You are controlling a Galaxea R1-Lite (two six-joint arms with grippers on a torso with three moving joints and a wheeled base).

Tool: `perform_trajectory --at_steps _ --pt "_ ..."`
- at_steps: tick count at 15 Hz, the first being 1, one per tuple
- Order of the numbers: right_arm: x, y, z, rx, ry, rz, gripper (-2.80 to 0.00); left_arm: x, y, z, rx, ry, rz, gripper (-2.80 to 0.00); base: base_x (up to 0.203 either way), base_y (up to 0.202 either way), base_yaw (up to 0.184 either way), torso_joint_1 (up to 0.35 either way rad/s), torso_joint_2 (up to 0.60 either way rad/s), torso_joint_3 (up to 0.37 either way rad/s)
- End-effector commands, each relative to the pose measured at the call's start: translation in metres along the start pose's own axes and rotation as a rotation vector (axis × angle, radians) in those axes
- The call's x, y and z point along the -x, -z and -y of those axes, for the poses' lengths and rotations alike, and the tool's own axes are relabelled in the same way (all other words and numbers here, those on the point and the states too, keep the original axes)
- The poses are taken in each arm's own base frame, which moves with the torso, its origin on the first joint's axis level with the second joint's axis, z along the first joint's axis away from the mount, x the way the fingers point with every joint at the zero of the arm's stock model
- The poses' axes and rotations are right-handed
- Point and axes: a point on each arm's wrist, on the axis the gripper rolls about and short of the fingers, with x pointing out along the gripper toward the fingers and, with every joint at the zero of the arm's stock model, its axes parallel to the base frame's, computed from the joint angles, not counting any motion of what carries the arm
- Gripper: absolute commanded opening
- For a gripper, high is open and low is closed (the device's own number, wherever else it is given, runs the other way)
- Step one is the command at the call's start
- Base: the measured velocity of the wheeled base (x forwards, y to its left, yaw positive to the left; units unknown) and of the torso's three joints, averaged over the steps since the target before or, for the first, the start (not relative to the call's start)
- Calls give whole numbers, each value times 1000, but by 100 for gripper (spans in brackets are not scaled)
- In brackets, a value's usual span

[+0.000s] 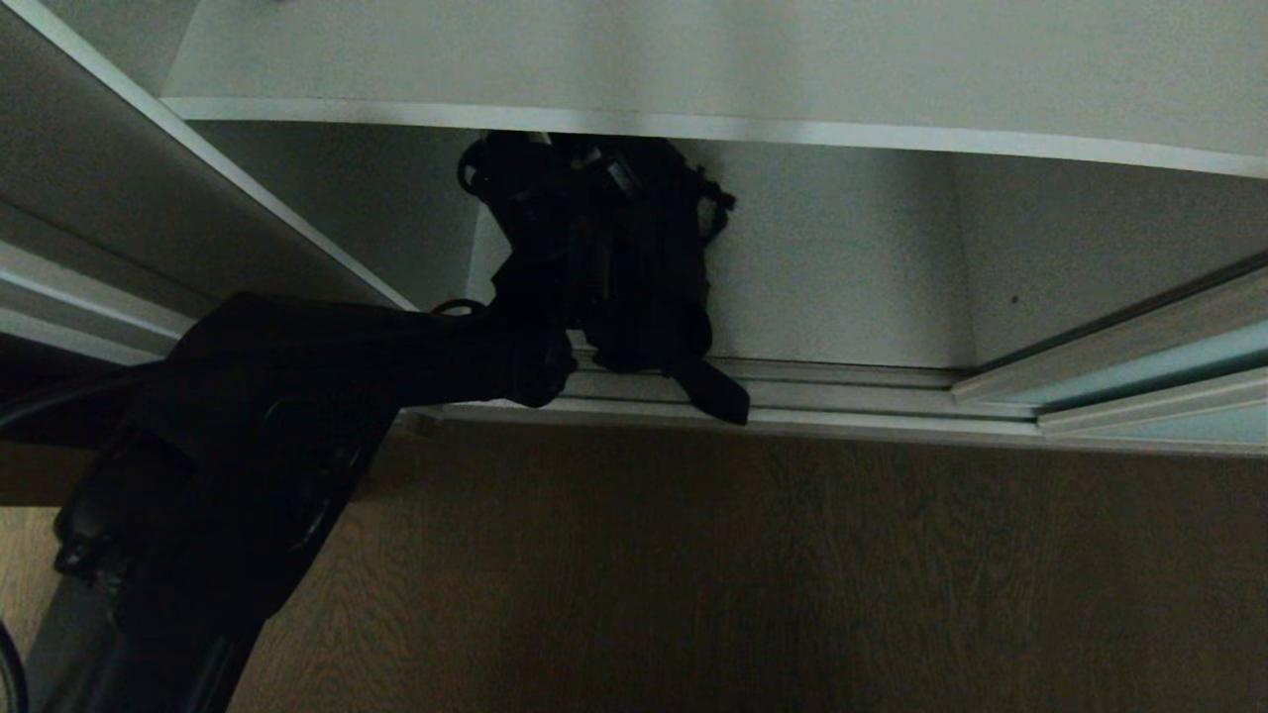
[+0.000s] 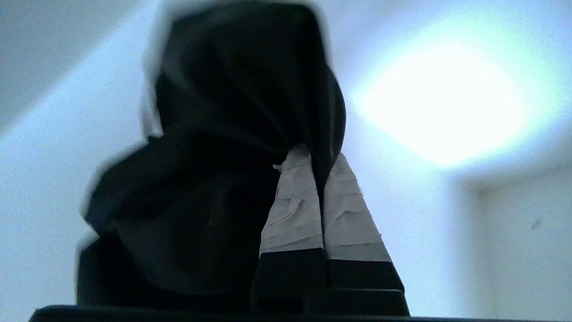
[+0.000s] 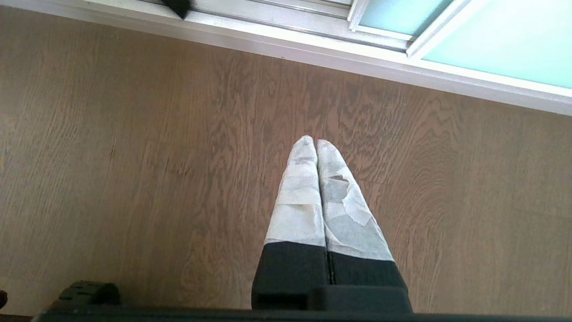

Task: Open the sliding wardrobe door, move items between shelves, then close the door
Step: Place the bag on the lower shelf

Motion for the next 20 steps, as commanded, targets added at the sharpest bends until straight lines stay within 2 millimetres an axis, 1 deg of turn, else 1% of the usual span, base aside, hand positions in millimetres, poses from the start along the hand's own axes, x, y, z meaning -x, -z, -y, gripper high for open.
perform_trajectory --at_steps 1,3,5,8,9,11,13,14,20 --pt "0 0 0 1 -1 4 -280 -7 -2 -18 -4 13 90 -280 0 0 0 0 0 0" --pt "0 0 0 1 -1 3 -280 -7 14 -33 -37 29 131 -280 0 0 0 0 0 0" --pt "0 0 0 1 -1 3 -280 -7 34 -52 -55 35 148 -280 0 0 0 0 0 0" --pt "0 0 0 1 -1 4 -280 -5 61 -69 -87 76 104 -280 0 0 0 0 0 0" --pt "0 0 0 1 -1 4 -280 -4 65 -73 -97 106 92 -280 0 0 0 0 0 0" --pt "0 0 0 1 -1 4 -280 -6 61 -74 -104 110 104 -280 0 0 0 0 0 0" --pt "0 0 0 1 -1 4 -280 -2 76 -81 -112 98 90 -280 0 0 0 0 0 0" --pt "0 0 0 1 -1 4 -280 -1 78 -82 -109 95 98 -280 0 0 0 0 0 0" --pt "0 0 0 1 -1 4 -280 -2 78 -84 -162 49 105 -280 0 0 0 0 0 0"
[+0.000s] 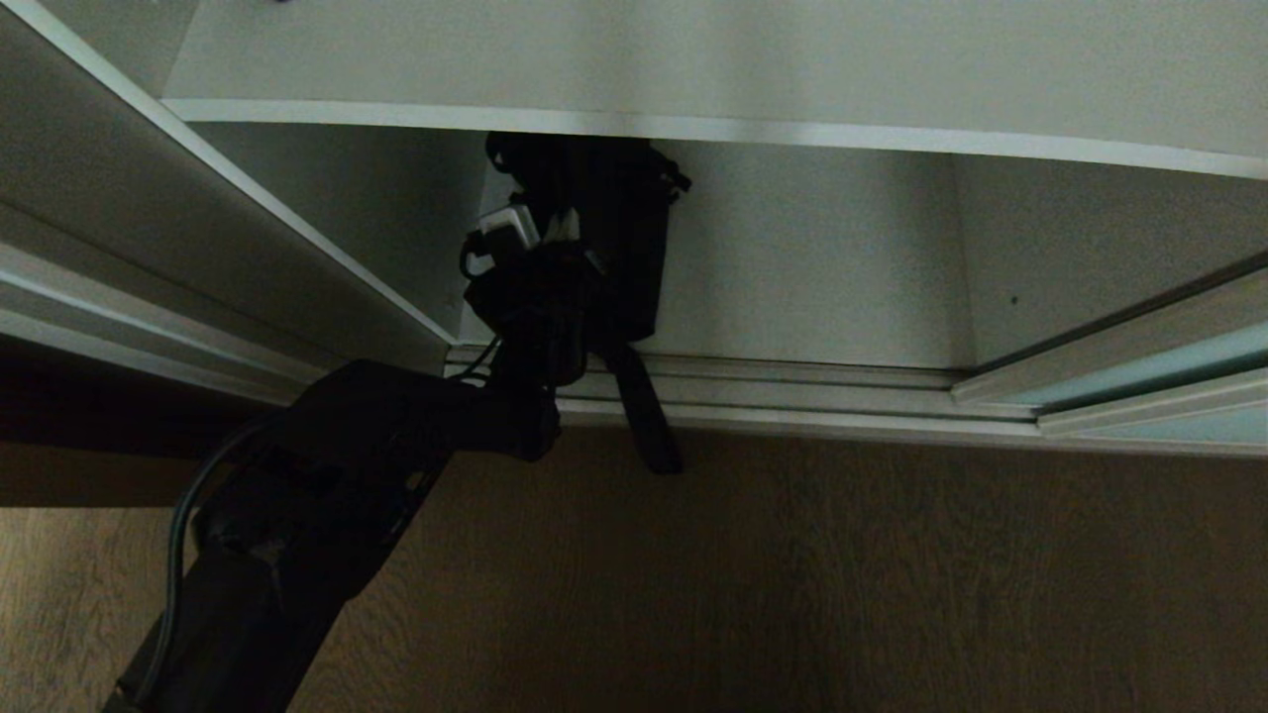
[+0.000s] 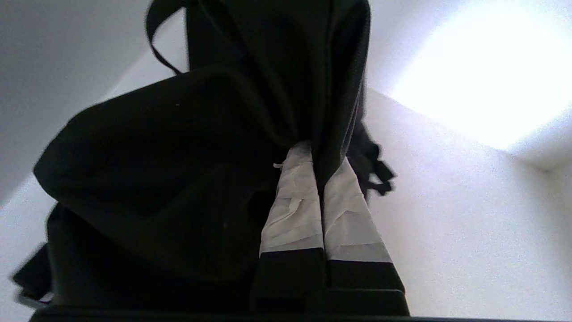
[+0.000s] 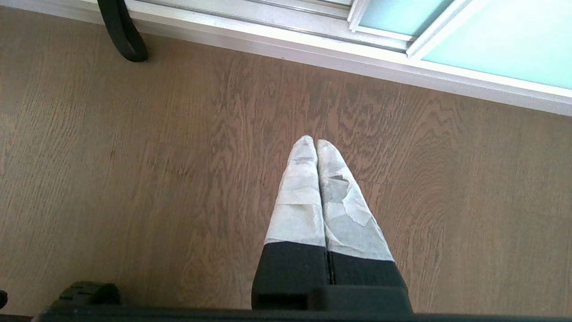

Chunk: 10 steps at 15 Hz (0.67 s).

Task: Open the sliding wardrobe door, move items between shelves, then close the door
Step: Place the bag on the lower shelf

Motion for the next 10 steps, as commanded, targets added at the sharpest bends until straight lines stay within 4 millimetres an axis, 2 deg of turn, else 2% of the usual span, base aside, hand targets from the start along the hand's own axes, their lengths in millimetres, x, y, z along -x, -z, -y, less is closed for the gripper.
perform_trajectory --at_steps 1,6,10 --pt "0 0 0 1 -1 4 -280 1 1 -1 -9 -23 8 -280 0 0 0 0 0 0" --pt "0 0 0 1 -1 4 -280 0 -1 -2 -112 -61 18 -280 0 0 0 0 0 0" --pt "0 0 0 1 -1 4 -280 0 -9 -1 -101 -77 82 -280 0 0 0 0 0 0"
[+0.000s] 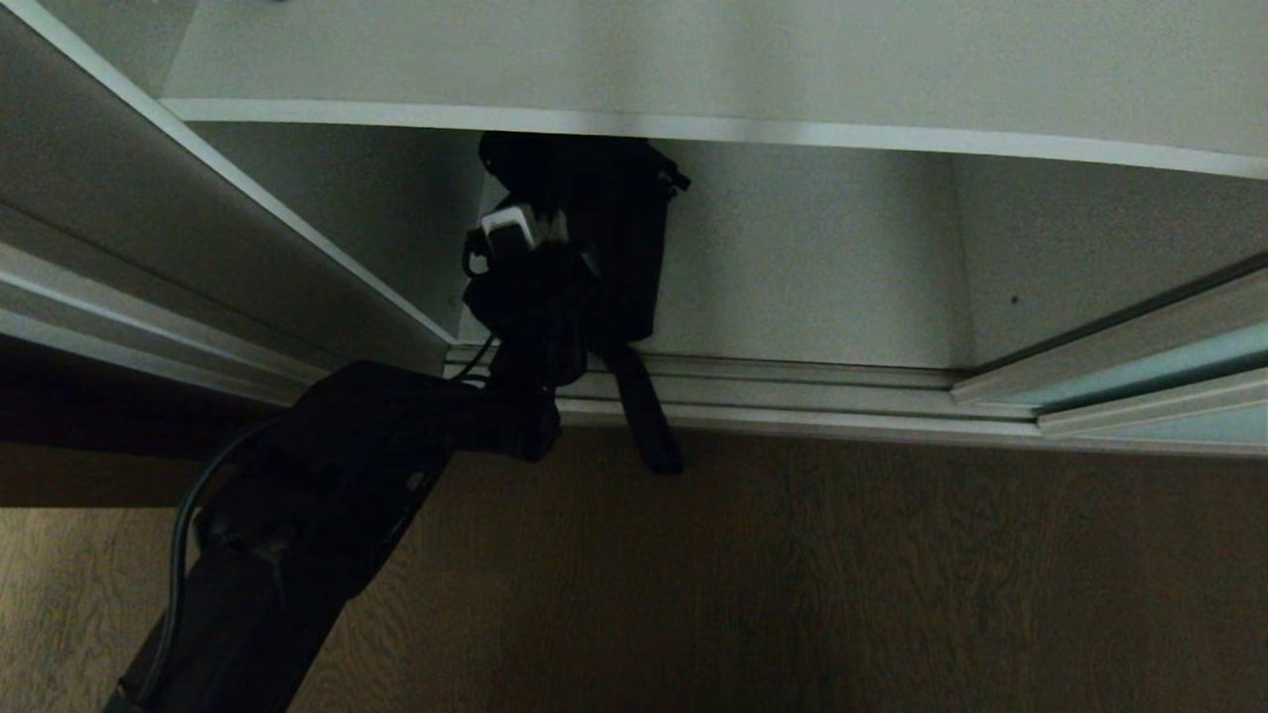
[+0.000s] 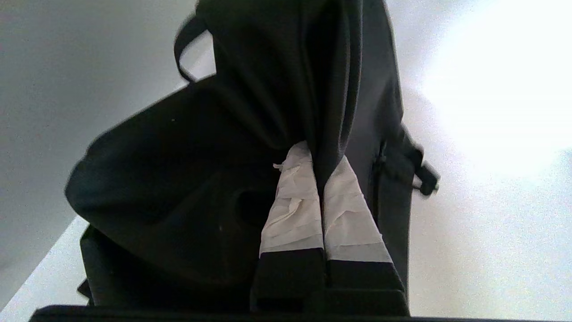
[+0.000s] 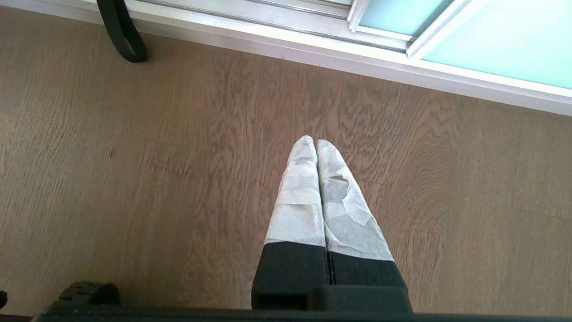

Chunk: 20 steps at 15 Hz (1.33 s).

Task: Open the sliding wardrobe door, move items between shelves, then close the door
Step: Place the bag on the lower shelf

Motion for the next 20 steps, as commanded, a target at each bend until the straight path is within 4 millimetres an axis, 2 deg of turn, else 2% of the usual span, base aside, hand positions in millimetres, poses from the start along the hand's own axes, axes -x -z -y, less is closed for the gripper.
perform_trajectory --at_steps 1,4,8,13,16,18,20 --pt "0 0 0 1 -1 4 -280 0 -12 1 32 -3 87 -280 0 0 0 0 0 0" --pt "0 0 0 1 -1 4 -280 -3 -35 2 23 -1 200 -280 0 0 0 0 0 0" --pt "0 0 0 1 -1 4 -280 -4 -39 3 21 -3 208 -280 0 0 0 0 0 0" --pt "0 0 0 1 -1 2 -280 -13 -76 7 52 19 276 -280 0 0 0 0 0 0" --pt "0 0 0 1 -1 4 -280 -17 -73 -2 43 39 279 -280 0 0 0 0 0 0" --pt "0 0 0 1 -1 2 -280 -14 -56 -7 33 35 250 -280 0 0 0 0 0 0" --pt "0 0 0 1 -1 4 -280 -12 -47 -9 34 32 235 -280 0 0 0 0 0 0"
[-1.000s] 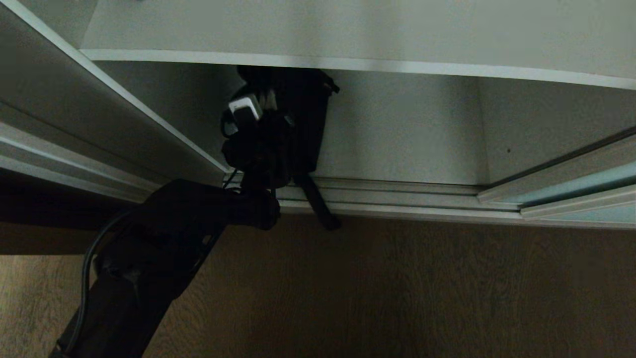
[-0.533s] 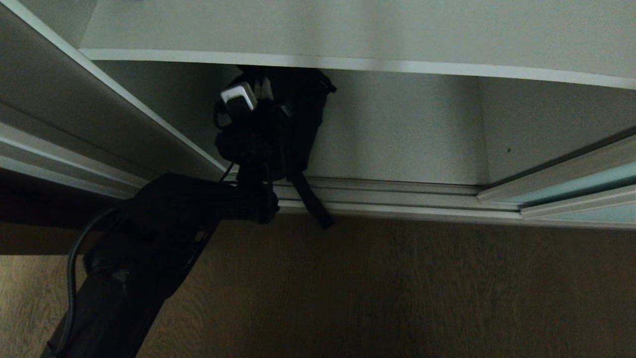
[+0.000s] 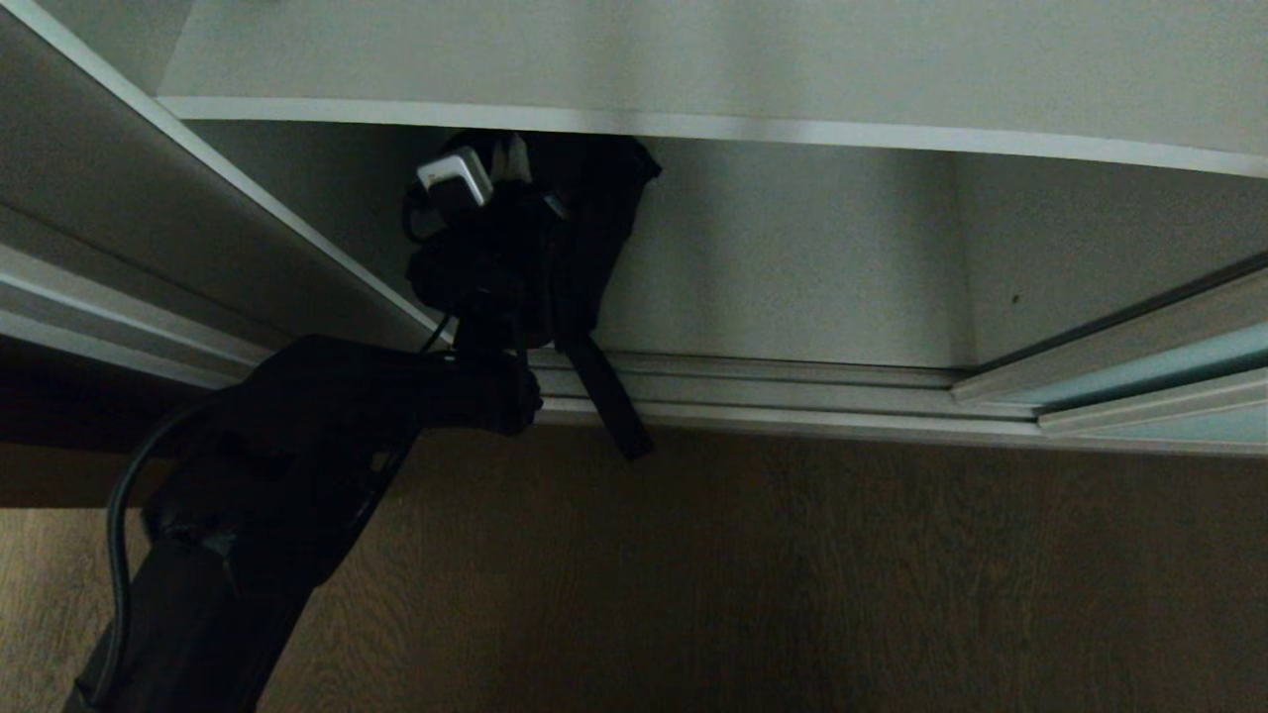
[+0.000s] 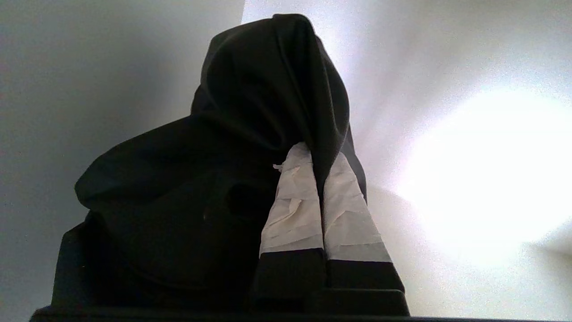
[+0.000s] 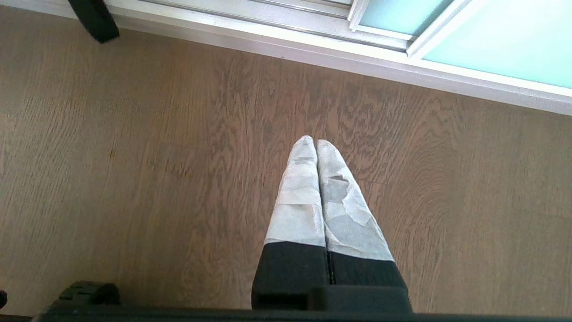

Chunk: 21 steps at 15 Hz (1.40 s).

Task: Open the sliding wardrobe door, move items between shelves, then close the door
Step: Place the bag on the lower shelf

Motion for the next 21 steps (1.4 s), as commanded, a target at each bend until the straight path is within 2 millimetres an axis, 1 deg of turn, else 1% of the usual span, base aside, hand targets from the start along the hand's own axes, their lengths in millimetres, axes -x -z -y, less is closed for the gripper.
perform_trajectory --at_steps 1,4,6,9,11,18,20,21 --pt "0 0 0 1 -1 2 -280 8 14 -4 -3 -2 -21 -280 0 0 0 0 0 0" --pt "0 0 0 1 -1 4 -280 17 30 -6 -14 0 -54 -280 0 0 0 0 0 0" --pt "0 0 0 1 -1 4 -280 19 32 -6 -16 -1 -59 -280 0 0 0 0 0 0" --pt "0 0 0 1 -1 4 -280 25 41 -7 -22 7 -78 -280 0 0 0 0 0 0" --pt "0 0 0 1 -1 4 -280 25 41 -6 -20 9 -79 -280 46 0 -2 0 2 0" --pt "0 0 0 1 -1 4 -280 26 41 -4 -19 9 -79 -280 192 0 0 3 2 0" --pt "0 0 0 1 -1 4 -280 23 37 -3 -16 8 -71 -280 135 0 -1 2 1 0" --pt "0 0 0 1 -1 4 -280 22 35 -2 -13 6 -65 -280 0 0 0 0 0 0"
